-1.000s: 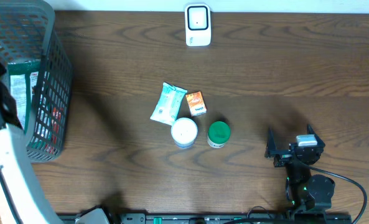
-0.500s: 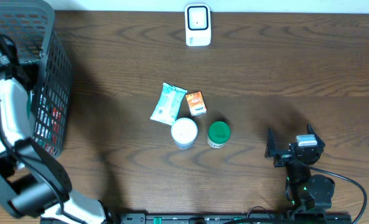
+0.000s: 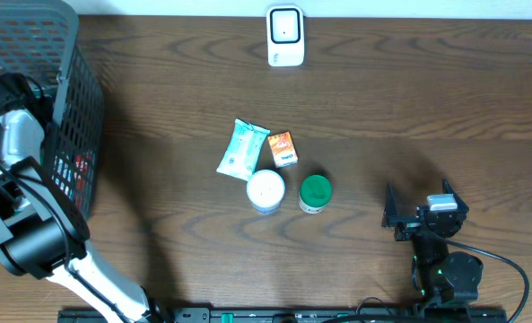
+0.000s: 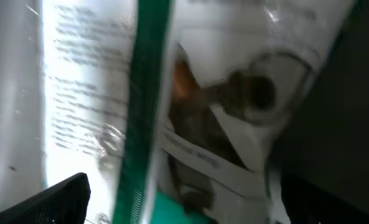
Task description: Scan the item barcode
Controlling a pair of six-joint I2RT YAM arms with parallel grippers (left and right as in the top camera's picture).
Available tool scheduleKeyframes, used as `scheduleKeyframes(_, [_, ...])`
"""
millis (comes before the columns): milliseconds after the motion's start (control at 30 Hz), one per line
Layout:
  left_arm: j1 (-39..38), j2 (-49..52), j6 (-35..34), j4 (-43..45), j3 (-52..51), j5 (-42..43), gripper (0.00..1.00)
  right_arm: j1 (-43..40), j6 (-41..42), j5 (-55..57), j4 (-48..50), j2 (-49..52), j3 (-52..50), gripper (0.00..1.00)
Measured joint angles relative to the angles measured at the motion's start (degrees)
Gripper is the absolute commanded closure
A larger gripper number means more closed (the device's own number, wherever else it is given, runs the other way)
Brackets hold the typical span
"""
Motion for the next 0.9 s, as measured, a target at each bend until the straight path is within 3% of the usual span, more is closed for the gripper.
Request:
scheduleKeyframes(200, [0.44, 0.79, 1.09, 1.77, 0.26, -1.86, 0.31, 0.0, 0.0, 0.0, 0.0, 0.04, 0.0, 0.01])
scheduleKeyframes(900, [4.98, 1.46, -0.39, 3.48, 0.26, -10.05, 0.31, 0.0, 0.0, 0.0, 0.0, 0.04, 0.0, 0.01])
